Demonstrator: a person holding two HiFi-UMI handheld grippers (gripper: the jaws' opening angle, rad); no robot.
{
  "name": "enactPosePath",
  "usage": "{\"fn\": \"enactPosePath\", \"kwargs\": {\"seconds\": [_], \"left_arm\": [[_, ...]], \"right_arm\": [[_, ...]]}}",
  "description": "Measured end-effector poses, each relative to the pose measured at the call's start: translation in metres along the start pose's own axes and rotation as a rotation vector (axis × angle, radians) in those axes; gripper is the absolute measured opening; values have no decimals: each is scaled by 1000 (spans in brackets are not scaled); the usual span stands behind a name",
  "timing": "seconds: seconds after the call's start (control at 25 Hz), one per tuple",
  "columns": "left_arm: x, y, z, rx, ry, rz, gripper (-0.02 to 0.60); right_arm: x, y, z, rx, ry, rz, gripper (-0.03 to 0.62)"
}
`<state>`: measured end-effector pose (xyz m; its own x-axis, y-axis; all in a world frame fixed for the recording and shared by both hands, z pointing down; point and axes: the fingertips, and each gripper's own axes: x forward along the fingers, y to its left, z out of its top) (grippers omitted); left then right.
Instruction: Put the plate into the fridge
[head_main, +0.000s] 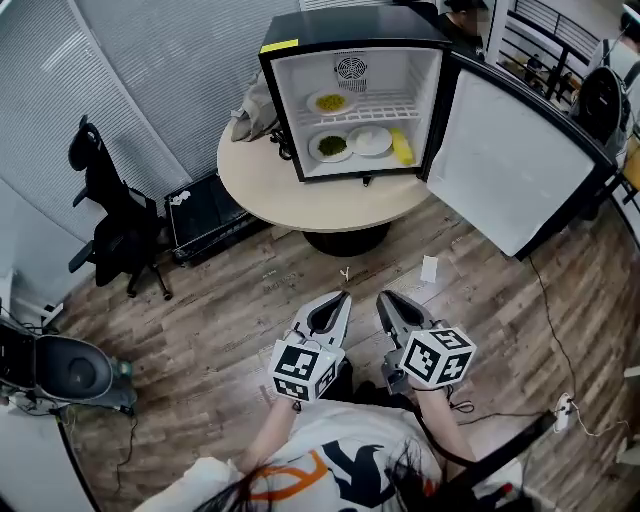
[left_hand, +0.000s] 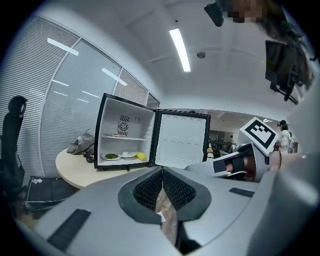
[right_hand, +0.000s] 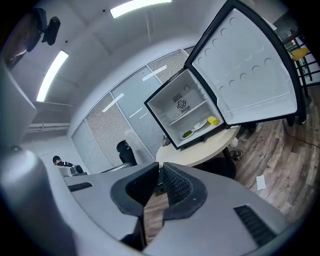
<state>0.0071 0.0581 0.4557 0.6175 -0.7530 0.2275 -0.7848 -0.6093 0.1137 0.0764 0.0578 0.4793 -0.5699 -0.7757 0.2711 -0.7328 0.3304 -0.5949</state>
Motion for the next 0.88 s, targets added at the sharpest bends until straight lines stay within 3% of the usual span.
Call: {"fn": "enactPosePath", "kwargs": {"seconds": [0.88], "left_arm": [[-23, -34, -7, 37, -3, -57, 14]], "right_arm": [[-23, 18, -18, -59, -1, -27, 28]]}}
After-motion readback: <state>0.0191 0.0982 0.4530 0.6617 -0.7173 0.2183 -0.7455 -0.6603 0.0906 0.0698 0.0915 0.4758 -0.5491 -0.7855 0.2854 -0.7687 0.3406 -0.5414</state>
